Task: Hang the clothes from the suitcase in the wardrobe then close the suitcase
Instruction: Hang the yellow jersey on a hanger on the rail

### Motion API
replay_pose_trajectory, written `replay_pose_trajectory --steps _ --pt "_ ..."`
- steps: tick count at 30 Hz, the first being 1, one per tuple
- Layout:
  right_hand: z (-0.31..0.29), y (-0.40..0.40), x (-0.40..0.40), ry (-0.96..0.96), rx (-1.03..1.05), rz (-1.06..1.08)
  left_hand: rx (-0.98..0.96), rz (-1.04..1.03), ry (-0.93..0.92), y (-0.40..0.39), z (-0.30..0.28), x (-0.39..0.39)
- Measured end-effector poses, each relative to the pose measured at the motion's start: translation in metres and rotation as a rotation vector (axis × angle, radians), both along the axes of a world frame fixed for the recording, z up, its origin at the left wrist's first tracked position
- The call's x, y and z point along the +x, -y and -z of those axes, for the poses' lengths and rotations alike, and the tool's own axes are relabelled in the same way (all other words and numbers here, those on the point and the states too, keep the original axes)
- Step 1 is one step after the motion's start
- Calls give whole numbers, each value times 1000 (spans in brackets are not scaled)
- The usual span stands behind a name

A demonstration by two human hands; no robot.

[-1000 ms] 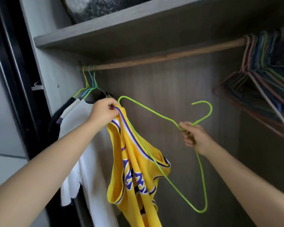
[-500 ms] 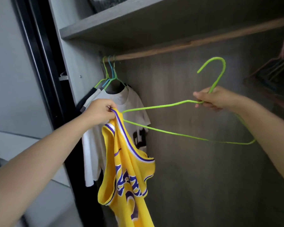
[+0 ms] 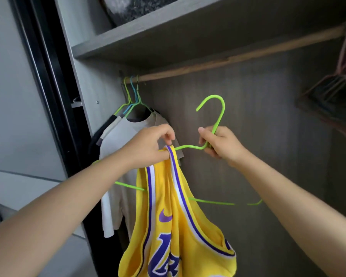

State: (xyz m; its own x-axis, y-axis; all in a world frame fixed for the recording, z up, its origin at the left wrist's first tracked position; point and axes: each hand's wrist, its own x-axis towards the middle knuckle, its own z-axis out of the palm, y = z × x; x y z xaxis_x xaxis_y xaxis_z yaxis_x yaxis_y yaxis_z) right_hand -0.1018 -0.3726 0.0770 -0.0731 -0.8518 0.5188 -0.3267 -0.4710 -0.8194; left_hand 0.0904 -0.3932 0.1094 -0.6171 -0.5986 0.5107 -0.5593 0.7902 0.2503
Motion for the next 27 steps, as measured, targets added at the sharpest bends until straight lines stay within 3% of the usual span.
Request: replay_pose_trajectory --steps 8,12,16,21,27 --pt "3 -10 -1 -48 -4 16 -78 -149 77 3 13 1" --pt "4 -18 -9 -88 10 51 164 -74 270 3 10 3" --pt "-6 -27 -15 -96 49 46 406 18 249 0 8 0" --pt "-12 -35 -17 -110 34 118 228 -8 324 -3 12 -19" --pt "-13 -42 -17 -127 -31 122 71 -5 279 -8 19 -35"
